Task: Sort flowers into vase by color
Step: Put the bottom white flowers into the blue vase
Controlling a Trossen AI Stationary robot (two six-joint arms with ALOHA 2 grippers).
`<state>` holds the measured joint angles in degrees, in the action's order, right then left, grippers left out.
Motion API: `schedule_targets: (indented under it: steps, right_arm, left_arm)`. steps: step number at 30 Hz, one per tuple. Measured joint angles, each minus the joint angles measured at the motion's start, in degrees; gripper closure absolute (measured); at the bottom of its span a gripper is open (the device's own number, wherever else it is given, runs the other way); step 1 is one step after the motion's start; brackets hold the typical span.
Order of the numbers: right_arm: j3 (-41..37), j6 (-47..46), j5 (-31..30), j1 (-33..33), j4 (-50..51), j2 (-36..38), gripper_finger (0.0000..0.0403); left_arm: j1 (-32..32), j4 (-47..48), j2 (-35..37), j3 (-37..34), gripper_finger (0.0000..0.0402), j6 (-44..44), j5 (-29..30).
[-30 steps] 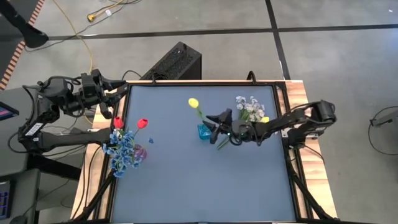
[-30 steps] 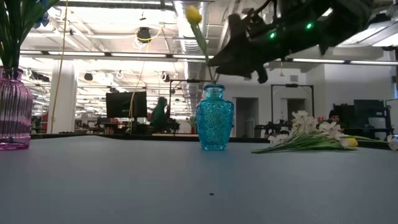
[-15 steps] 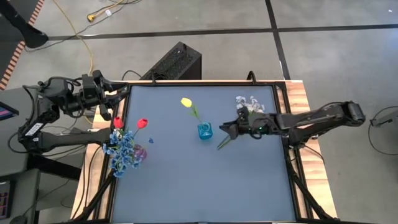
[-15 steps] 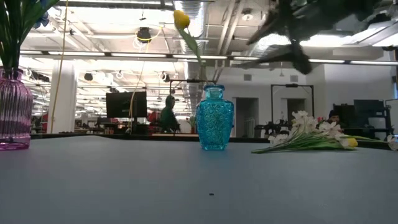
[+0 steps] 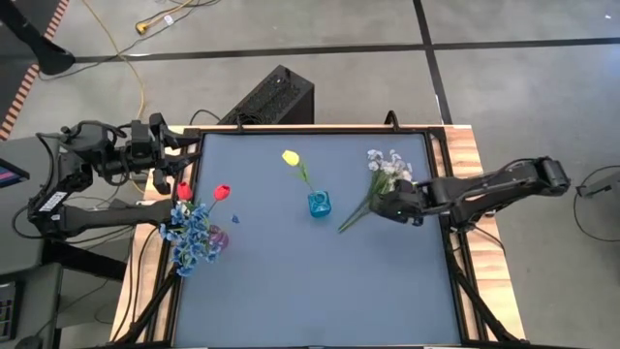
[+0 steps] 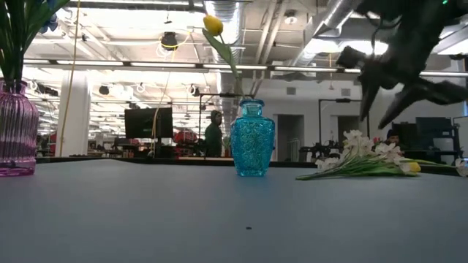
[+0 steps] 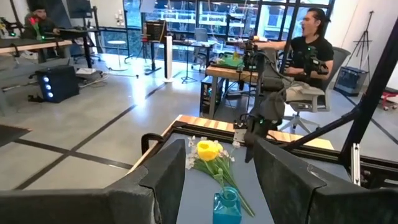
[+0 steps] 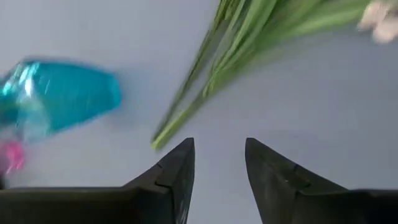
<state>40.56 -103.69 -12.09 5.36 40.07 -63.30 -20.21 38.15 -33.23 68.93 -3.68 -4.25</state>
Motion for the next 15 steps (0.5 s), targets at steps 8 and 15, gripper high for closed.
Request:
schedule_targets:
  steps: [8,15]
  right_arm:
    - [-0.02,0.06,-2.55,-5.95,-4.53,-10.1,0.0227]
    - [-0.02,0.52,0.91,-10.21,-10.08,-18.0,0.019]
  left_arm:
    - [0.0,0.01,0.0,0.0,0.0224,1.01,0.02]
    - [-0.01,0.58,-0.02,0.0,0.0224,0.97,0.42]
